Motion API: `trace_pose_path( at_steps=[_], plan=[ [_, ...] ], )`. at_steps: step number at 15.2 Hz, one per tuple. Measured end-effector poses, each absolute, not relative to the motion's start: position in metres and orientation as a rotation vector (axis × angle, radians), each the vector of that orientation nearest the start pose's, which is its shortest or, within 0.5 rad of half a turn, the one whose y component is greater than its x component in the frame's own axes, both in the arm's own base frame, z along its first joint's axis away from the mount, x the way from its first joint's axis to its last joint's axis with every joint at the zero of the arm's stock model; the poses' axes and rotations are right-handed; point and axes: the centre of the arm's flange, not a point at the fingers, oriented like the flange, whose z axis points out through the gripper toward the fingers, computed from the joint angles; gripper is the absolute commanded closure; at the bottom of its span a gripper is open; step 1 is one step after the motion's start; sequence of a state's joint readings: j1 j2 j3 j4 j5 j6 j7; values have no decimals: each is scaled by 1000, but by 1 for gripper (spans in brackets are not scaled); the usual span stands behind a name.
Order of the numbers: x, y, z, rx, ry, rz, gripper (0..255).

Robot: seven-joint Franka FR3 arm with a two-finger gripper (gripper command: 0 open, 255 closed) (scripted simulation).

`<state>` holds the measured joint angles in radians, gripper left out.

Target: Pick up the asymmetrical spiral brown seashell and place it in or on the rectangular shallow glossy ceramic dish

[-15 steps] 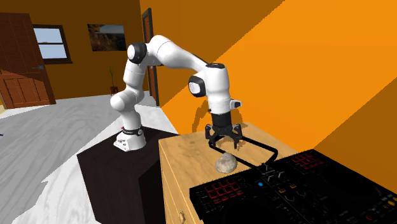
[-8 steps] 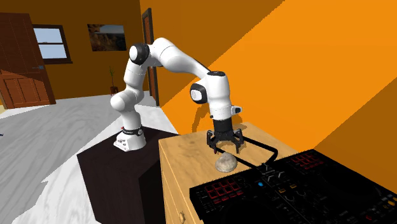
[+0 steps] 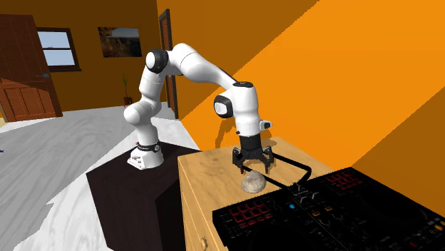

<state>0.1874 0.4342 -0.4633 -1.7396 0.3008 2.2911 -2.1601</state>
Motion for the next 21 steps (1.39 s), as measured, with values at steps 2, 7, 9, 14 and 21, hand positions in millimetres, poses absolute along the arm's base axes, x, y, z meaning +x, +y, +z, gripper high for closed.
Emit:
trace_pose_path(
  at_steps=[2,7,9,14,21],
  plan=[
    [655,-145,367,1909,2304,171,255],
    [656,-146,370,1907,2301,175,255],
    [656,-146,370,1906,2302,175,255],
    [655,-146,382,1910,2306,170,255],
    [694,-176,402,2117,2277,78,0]
  ],
)
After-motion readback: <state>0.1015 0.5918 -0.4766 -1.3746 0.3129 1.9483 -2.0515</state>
